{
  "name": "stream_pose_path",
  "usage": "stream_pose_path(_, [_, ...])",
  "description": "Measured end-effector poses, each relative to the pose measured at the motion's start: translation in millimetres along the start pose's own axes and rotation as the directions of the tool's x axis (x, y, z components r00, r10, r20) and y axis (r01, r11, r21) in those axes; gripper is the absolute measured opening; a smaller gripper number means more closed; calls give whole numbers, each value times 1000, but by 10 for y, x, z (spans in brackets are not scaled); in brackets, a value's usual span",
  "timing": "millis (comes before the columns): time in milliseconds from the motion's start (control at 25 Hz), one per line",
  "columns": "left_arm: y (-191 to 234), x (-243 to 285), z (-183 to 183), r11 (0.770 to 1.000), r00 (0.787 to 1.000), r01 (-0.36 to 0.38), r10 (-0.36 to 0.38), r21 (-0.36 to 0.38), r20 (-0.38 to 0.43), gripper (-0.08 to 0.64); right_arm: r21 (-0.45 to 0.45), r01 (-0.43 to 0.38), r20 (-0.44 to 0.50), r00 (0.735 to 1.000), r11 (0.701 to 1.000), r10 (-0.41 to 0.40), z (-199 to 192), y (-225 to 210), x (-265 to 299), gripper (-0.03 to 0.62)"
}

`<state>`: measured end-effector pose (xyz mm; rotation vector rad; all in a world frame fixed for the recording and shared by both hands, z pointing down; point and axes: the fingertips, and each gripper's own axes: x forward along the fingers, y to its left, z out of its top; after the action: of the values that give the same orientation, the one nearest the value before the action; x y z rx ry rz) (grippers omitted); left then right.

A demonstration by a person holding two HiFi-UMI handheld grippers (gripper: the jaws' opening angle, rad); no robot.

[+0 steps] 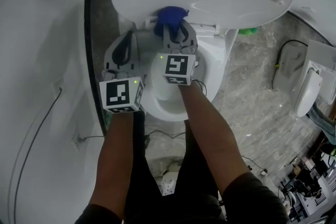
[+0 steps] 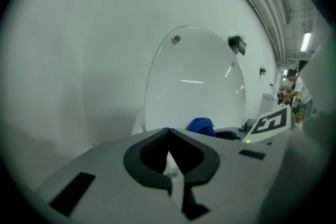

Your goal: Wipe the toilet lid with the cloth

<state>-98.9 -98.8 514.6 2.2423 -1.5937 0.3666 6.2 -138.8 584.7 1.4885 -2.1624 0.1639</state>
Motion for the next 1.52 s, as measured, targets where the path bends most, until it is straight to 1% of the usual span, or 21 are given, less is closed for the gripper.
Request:
stream_pose_path(280, [-357,130,-22,999,1000,29,-29,15,-11,9,2,88,-49,995,996,-88,-286,-598,-200,67])
stream_pose_path(400, [-532,199,-40,999,999,51,-51,17,-17,9,8,142,-82,987,990,-141,-470,-905,-300,67])
stream_pose_path(560, [-740,252,-15,997,997,73,-72,37,-25,9,28,210,-109,972,977,-206,-650,-1230,-463,67])
stream_pose_path(720, [-970,336,19,995,996,85,-84,44,-22,9,25,220,-115,970,975,-216,-724,-1461,-572,67])
stream_pose_path(840, [-1102,338,52,994,995,103,-102,45,-23,9,6,190,-107,976,982,-188,-713,-1466,-627,67])
stream_pose_path(960, [-1119,242,204,991,993,118,-117,67,-11,9,-7,111,-67,992,994,-111,-555,-1342,-746,67])
stream_pose_path(1080, [-995,-14,516,982,991,130,-134,134,17,9,27,48,1,999,998,-48,-214,-1204,-994,67])
stream_pose_path(1160, [-835,-158,738,977,993,107,-113,185,23,9,65,29,59,998,997,-33,71,-1137,-1178,67])
stream_pose_path(1280, [-539,-276,1029,960,999,47,-48,276,-3,14,121,6,133,991,993,-22,516,-1028,-1442,67])
stream_pose_path(1320, [-466,-295,1128,955,999,46,-45,292,-10,43,132,0,166,986,991,-22,674,-998,-1529,67])
stream_pose_path(1400, [-372,-291,1360,949,997,70,-70,308,-11,162,119,-14,210,978,993,-11,924,-913,-1670,67])
stream_pose_path(1440, [-352,-269,1489,944,996,90,-92,318,-6,191,94,-24,212,977,995,4,999,-852,-1721,67])
stream_pose_path(1520, [-370,-198,1754,931,988,143,-154,336,6,235,35,-52,189,981,998,44,1080,-716,-1809,67])
